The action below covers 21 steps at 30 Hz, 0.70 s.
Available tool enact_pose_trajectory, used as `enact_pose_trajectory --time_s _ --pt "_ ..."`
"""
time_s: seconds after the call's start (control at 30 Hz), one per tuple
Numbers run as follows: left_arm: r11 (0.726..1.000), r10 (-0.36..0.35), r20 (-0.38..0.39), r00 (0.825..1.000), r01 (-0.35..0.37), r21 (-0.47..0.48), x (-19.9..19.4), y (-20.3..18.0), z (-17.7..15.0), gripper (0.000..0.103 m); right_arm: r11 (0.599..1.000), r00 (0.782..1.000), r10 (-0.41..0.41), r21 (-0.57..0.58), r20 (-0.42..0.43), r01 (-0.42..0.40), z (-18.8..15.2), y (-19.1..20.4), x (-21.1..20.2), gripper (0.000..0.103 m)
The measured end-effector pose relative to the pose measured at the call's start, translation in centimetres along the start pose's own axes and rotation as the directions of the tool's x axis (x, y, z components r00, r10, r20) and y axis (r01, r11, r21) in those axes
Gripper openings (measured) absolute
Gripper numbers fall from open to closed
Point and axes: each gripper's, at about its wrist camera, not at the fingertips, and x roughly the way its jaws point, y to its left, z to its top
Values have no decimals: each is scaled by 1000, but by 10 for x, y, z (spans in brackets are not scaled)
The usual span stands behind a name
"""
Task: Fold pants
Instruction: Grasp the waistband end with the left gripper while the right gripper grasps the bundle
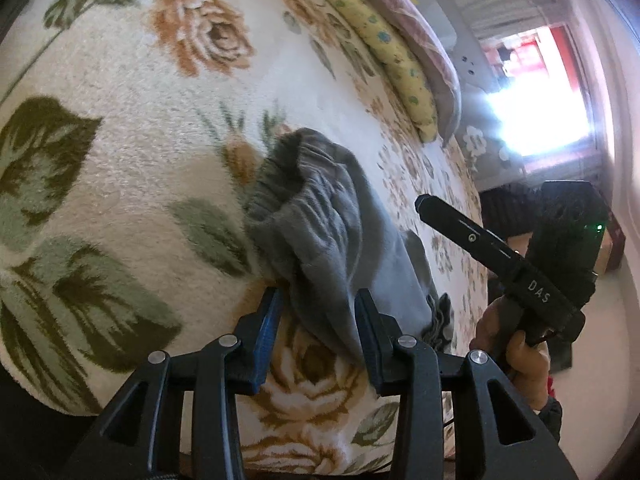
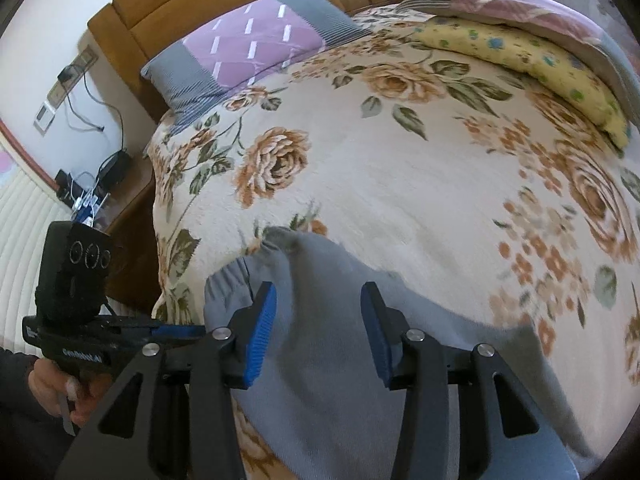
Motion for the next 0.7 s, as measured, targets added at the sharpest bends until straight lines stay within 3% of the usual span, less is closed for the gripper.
enact_pose_trajectory --time_s 0.23,0.57,0.7 --pt "998 41 17 999 -41 -41 7 2 3 48 997 997 26 -76 -72 -31 29 10 30 46" --pt "992 108 36 994 -105 -67 27 2 11 48 976 970 9 -210 -243 -62 51 26 87 46" --pt "993 103 55 993 -100 -56 35 1 16 48 973 962 6 -218 -273 -68 51 25 103 43"
